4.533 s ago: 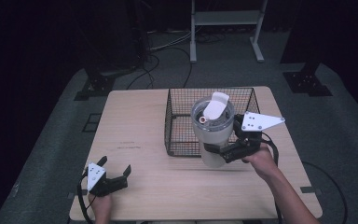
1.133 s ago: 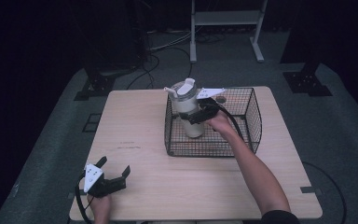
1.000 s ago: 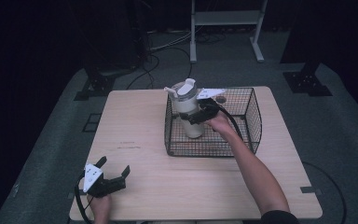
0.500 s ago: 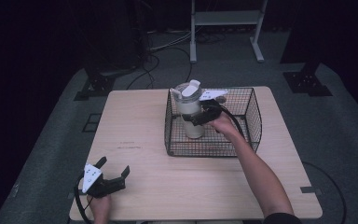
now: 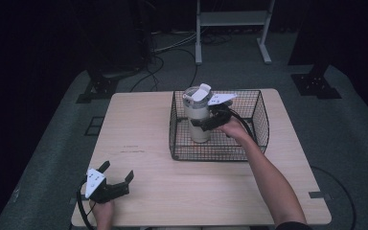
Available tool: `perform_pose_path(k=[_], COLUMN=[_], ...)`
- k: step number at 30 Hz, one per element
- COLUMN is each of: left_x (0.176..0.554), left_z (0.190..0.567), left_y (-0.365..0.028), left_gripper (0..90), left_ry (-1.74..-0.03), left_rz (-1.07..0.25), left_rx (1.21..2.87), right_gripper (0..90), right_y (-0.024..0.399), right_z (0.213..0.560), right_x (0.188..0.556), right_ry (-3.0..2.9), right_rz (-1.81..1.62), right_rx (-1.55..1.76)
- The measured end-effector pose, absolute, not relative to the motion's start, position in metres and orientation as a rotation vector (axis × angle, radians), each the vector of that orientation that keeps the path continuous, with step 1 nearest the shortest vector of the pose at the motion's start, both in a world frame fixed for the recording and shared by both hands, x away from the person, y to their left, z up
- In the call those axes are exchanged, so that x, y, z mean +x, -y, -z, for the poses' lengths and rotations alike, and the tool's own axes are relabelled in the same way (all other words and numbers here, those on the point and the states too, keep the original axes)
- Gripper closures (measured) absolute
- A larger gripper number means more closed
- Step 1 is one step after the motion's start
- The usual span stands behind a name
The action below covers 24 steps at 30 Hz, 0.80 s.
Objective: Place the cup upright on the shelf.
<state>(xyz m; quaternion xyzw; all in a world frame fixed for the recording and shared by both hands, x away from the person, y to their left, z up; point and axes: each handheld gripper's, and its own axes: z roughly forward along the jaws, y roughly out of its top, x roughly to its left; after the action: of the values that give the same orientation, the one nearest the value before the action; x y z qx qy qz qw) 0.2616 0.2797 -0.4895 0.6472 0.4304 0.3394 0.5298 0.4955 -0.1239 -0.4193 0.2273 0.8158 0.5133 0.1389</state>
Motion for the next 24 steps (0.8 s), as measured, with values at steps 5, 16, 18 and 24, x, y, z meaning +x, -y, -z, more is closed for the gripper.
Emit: perform_pose_path(k=[5,16,18,24], left_x=[0.262,0.263,0.263,0.261], left_z=[0.489,0.49,0.49,0.49], left_y=[-0.28,-0.278,-0.278,-0.277], left_gripper=[0.0,0.0,0.0,0.0], left_ry=[-1.031,-1.034,-1.031,-1.018], left_rz=[-0.806,-0.814,-0.816,-0.825], left_rx=[1.546,1.553,1.558,1.565], right_gripper=[6.9,7.0,7.0,7.1], right_y=[0.127,0.135,0.136,0.138], right_z=[0.418,0.417,0.418,0.418], right_x=[0.495,0.49,0.489,0.487], right_ry=[-2.368,-2.391,-2.392,-2.393], right_rz=[-1.47,-1.438,-1.439,-1.442], right_rx=[0.653,0.652,0.646,0.663])
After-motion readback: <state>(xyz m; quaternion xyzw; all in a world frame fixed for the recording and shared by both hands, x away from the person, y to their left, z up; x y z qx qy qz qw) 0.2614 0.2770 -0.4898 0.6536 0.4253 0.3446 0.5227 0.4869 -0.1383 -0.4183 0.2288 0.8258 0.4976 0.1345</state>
